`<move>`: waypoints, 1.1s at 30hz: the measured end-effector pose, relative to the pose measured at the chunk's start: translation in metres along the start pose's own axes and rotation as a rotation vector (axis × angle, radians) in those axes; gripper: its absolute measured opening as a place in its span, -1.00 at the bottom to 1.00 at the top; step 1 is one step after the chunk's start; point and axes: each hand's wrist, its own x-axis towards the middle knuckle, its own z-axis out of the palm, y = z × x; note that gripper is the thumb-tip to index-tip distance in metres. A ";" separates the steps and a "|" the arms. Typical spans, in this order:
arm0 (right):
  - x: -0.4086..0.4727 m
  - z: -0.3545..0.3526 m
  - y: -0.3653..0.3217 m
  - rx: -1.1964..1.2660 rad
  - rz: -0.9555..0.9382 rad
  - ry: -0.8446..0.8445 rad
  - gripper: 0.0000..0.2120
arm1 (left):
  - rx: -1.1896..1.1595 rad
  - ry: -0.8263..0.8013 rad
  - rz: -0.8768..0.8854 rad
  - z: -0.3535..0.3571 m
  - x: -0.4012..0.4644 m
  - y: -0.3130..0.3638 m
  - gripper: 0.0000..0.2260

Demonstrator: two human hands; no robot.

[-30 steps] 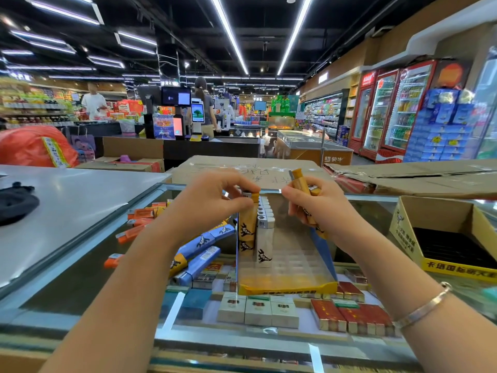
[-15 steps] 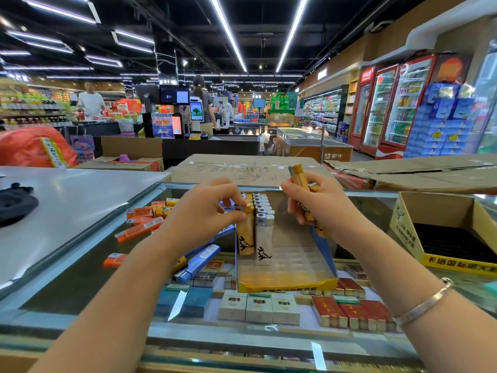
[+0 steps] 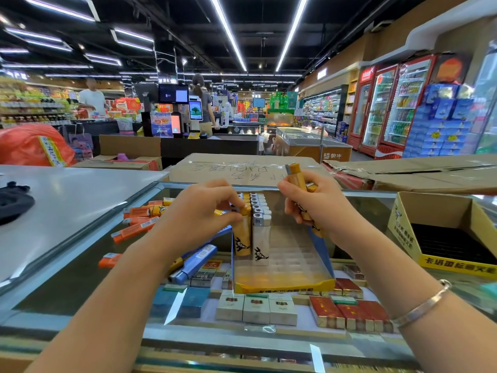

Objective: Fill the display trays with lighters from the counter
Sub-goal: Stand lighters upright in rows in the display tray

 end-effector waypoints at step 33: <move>-0.011 0.008 -0.017 -0.043 0.088 -0.372 -0.62 | -0.715 0.209 -0.206 -0.007 0.002 0.024 -0.84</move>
